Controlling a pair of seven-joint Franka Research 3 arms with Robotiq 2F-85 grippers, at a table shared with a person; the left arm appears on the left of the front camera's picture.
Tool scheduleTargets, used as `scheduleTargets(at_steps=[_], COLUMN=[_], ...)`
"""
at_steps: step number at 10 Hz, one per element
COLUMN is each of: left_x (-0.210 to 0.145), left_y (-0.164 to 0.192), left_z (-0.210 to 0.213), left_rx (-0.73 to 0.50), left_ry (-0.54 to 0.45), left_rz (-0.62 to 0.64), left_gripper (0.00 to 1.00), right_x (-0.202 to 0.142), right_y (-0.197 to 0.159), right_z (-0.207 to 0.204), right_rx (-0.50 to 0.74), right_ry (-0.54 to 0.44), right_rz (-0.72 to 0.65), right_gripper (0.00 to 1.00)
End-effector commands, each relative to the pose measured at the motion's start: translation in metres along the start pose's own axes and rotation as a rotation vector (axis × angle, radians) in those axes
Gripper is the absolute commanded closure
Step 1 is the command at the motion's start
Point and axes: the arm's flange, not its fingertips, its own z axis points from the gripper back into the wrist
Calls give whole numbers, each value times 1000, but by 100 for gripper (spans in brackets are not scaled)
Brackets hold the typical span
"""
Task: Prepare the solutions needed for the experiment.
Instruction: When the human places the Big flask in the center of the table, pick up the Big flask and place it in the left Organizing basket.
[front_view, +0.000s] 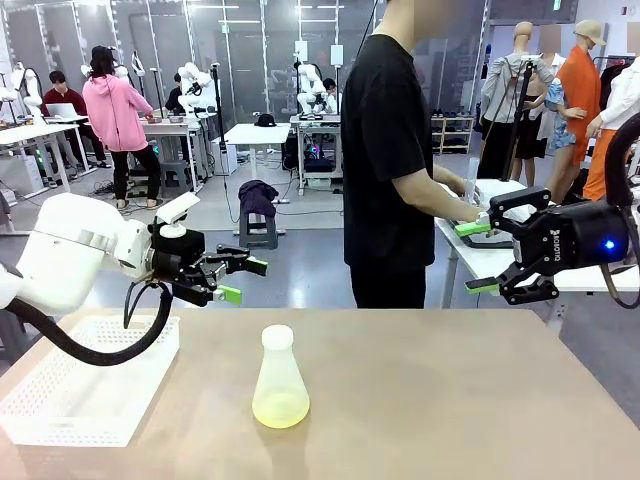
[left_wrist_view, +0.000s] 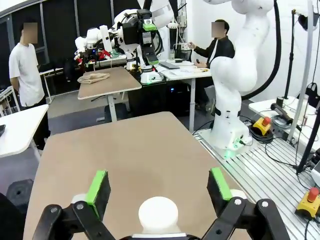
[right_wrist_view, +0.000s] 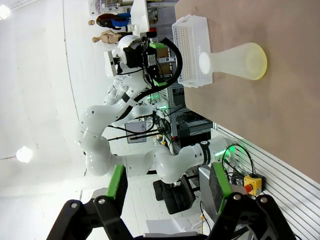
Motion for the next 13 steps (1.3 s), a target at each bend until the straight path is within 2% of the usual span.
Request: scheduleTargets(at_steps=[1, 6, 11, 13], left_x=[6, -41, -81, -87], left_y=[-2, 20, 30, 27], left_z=[-4, -23, -34, -37], left_rx=[23, -50, -123, -160], left_ry=[32, -68, -91, -103], left_rz=[4, 45, 99, 109], left_gripper=[0, 0, 0, 0], right_x=[0, 0, 0, 0], right_y=[2, 2, 2, 2], right_z=[0, 0, 0, 0], right_rx=[11, 11, 11, 11], right_ry=[-1, -1, -1, -1], right_rz=[3, 3, 3, 3], right_gripper=[17, 17, 17, 17])
